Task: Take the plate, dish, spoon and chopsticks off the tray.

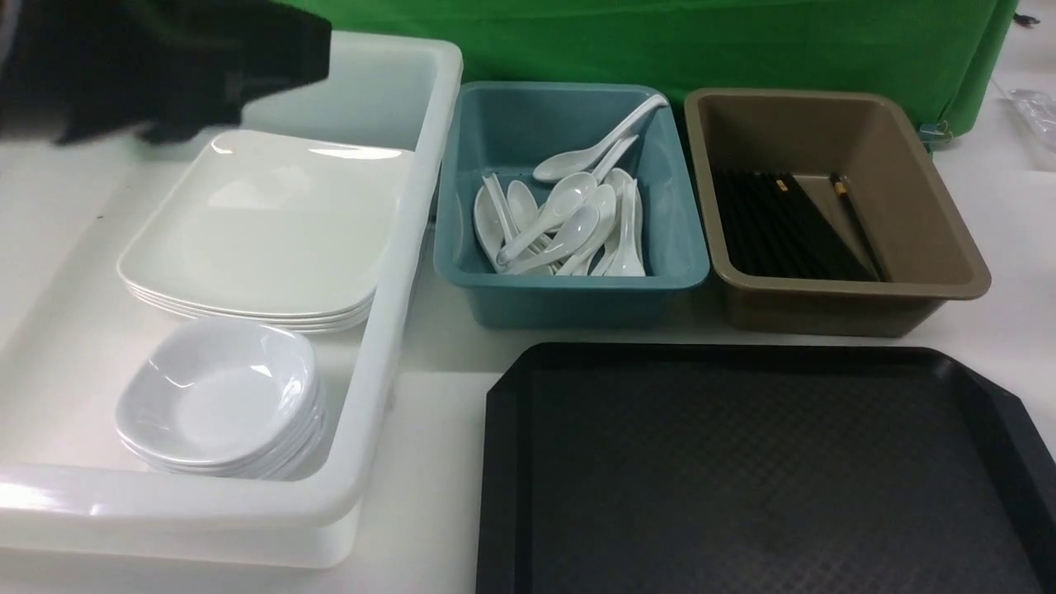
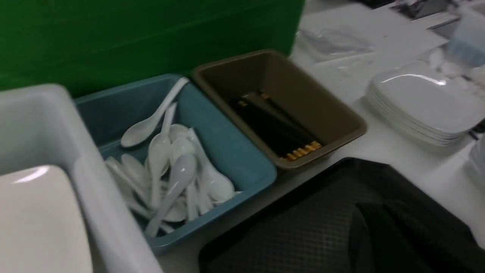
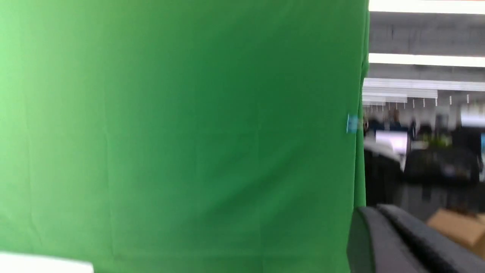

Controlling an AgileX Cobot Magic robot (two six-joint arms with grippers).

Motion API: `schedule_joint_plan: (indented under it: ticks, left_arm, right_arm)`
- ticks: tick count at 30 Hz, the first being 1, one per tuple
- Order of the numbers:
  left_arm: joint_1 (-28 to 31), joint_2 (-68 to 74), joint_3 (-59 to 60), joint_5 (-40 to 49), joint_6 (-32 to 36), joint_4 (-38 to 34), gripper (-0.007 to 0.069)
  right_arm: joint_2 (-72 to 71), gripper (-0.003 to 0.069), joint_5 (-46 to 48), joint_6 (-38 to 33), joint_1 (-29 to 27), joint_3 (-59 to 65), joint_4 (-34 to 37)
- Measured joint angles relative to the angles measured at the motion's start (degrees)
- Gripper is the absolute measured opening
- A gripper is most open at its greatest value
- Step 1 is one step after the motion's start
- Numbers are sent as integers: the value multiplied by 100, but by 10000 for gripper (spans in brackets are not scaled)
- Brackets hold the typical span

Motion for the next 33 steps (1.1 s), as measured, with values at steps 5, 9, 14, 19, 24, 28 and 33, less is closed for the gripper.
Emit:
schedule_joint_plan:
  ticks: [5, 9, 14, 19, 24, 28, 33]
  left_arm:
    - [-196, -1812, 1582, -563, -544, 127, 0]
    - [-196, -2875, 2648, -941, -773, 283, 0]
    - [-196, -4011, 3768, -1433, -1034, 334, 1]
    - [-196, -4487, 4058, -1579, -1067, 334, 9]
    - [-196, -4524, 4077, -1625, -1067, 359, 10]
    - [-196, -4524, 4089, -1642, -1067, 365, 9]
    - [-196, -4524, 4095, -1685, -1013, 508, 10]
  right_arm:
    - [-455, 34, -168, -61, 0, 339, 6]
    - [-475, 35, -221, -61, 0, 363, 6]
    - [-475, 50, -221, -61, 0, 374, 6]
    - [-475, 59, -221, -61, 0, 376, 6]
    - [-475, 71, -221, -81, 0, 376, 6]
    - [-475, 84, -221, -81, 0, 376, 6]
    - [-475, 92, -221, -81, 0, 376, 6]
